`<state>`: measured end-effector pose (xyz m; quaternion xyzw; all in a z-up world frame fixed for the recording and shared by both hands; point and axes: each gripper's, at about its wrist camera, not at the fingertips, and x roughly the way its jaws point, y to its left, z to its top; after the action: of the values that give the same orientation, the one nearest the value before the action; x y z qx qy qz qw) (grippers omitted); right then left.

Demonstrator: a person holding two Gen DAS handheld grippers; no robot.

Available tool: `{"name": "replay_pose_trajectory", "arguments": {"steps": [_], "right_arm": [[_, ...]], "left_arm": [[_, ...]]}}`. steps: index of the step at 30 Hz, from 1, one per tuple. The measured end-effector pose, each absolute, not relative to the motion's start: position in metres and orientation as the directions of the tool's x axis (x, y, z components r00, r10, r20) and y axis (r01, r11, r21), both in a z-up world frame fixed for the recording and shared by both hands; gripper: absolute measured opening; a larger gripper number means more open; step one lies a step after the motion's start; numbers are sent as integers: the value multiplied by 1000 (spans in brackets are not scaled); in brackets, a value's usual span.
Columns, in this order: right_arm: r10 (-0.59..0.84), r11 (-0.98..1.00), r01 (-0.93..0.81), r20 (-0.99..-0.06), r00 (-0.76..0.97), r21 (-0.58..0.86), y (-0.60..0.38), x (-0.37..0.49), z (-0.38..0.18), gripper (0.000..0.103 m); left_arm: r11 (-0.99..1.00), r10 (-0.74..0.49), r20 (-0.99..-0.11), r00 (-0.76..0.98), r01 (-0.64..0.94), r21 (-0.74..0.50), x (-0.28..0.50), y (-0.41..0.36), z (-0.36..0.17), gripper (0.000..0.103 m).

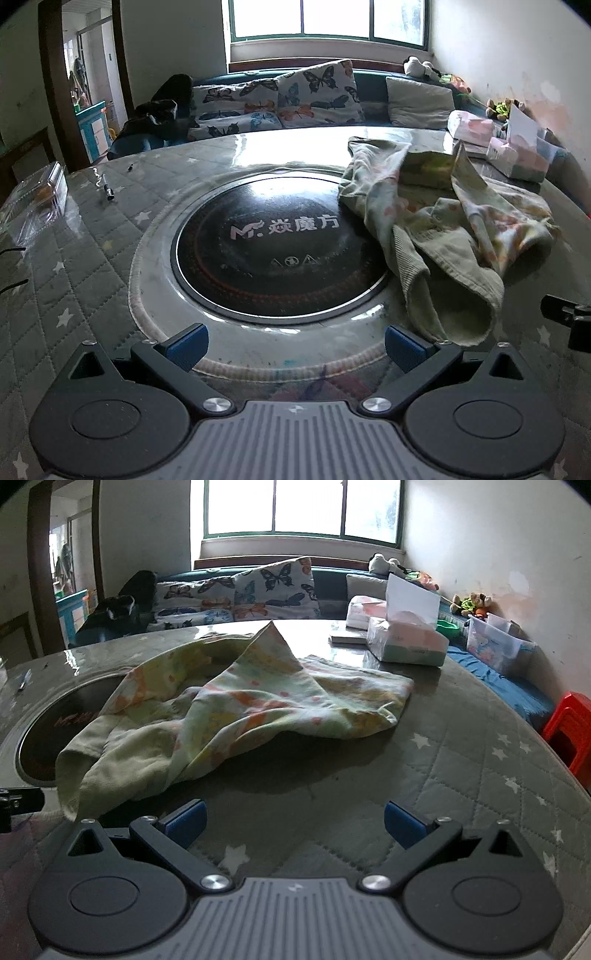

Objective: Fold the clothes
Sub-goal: 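Move both grippers toward the crumpled pastel striped shirt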

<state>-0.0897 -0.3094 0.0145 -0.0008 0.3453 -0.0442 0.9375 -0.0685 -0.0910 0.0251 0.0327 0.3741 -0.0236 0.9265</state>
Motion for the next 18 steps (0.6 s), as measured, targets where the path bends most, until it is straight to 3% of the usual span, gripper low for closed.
{"name": "replay_pose_trajectory", "arguments": {"steps": [18], "right_arm": [[-48,999,53,-661,749,-13,-306,-99,12,103]], "left_arm": [[993,-19,-736,677,101,67,-71,-101,14,103]]}}
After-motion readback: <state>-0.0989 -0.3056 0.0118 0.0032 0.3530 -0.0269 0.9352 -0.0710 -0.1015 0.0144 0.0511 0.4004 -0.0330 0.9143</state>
